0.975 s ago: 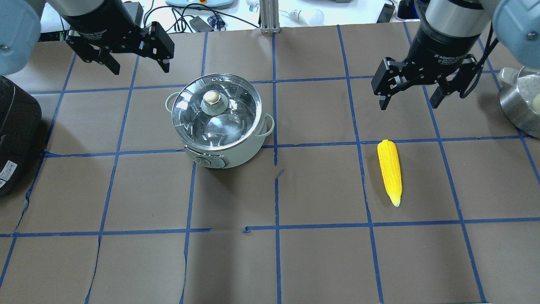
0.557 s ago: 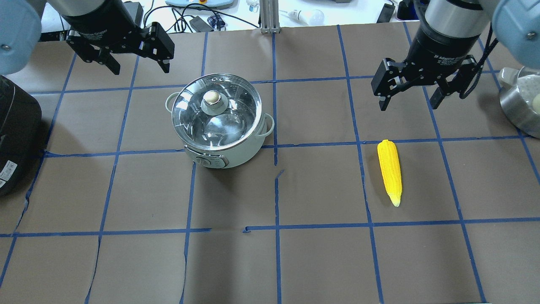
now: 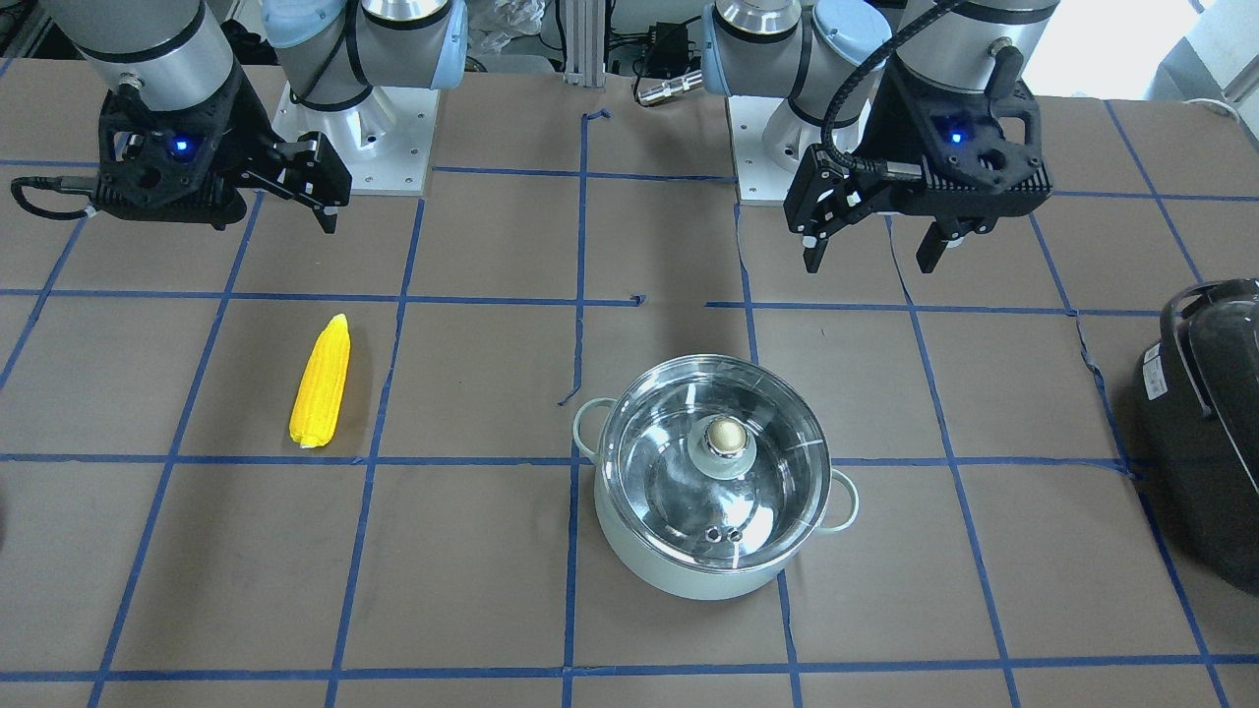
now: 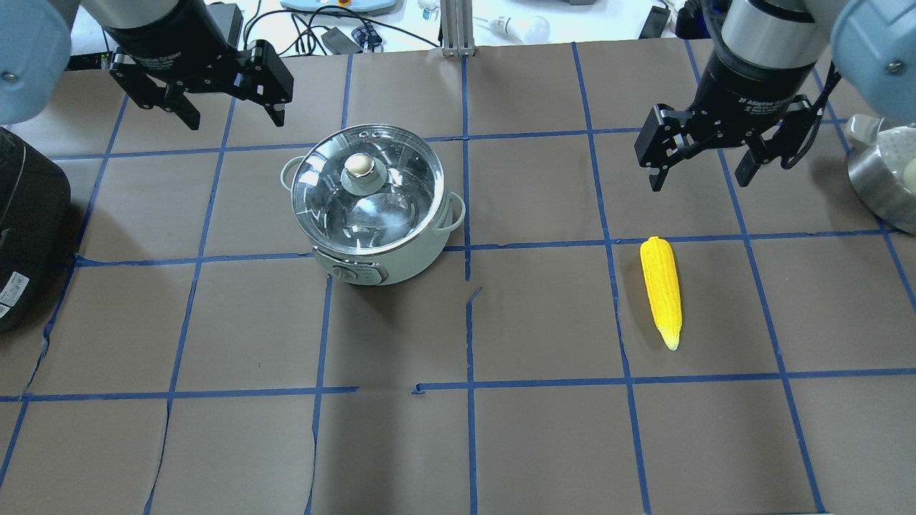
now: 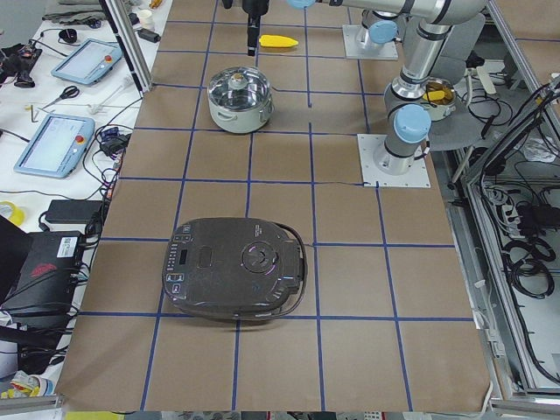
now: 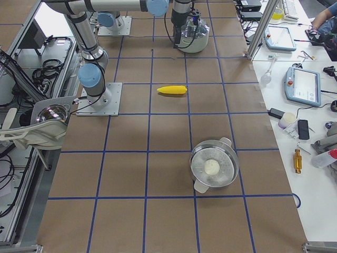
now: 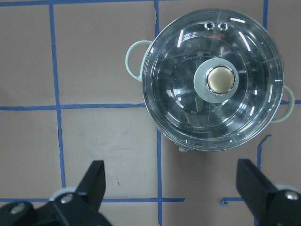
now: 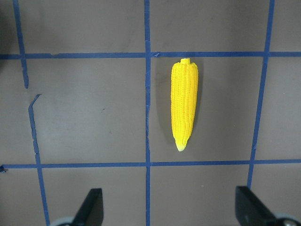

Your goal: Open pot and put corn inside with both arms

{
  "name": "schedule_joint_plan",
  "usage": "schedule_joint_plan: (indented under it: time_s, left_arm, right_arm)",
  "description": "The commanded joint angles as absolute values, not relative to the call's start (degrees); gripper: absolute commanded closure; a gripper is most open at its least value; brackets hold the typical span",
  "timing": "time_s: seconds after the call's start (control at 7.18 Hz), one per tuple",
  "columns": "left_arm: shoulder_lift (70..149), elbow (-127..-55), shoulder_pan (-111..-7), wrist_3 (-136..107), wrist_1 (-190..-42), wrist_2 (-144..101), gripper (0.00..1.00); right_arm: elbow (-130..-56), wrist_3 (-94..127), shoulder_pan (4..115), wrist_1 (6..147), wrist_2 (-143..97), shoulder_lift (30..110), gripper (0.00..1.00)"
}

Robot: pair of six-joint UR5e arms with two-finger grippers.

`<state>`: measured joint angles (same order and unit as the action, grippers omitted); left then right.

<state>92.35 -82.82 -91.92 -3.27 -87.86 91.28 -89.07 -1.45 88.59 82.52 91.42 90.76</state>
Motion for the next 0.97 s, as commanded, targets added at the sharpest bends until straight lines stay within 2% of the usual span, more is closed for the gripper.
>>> schedule_joint_plan:
  time_s: [0.0,0.42,0.84]
  left_arm:
    - [94.9,-82.7,-92.7,-8.4,-87.2,89.3,0.0]
    - [104.6,-82.7,-96.8,-10.6,-78.0,89.6,0.0]
    - [109.4,-83.3,-98.3,-10.1,-74.7,89.6,0.0]
  right_arm:
    - [-88.7,-1.5,88.6,82.3,90.8,91.0,0.0]
    - [-89.2,-1.1,88.6,81.8,90.6,90.6,0.0]
    - [-89.1,-0.8,88.6,82.7,91.6,90.7,0.0]
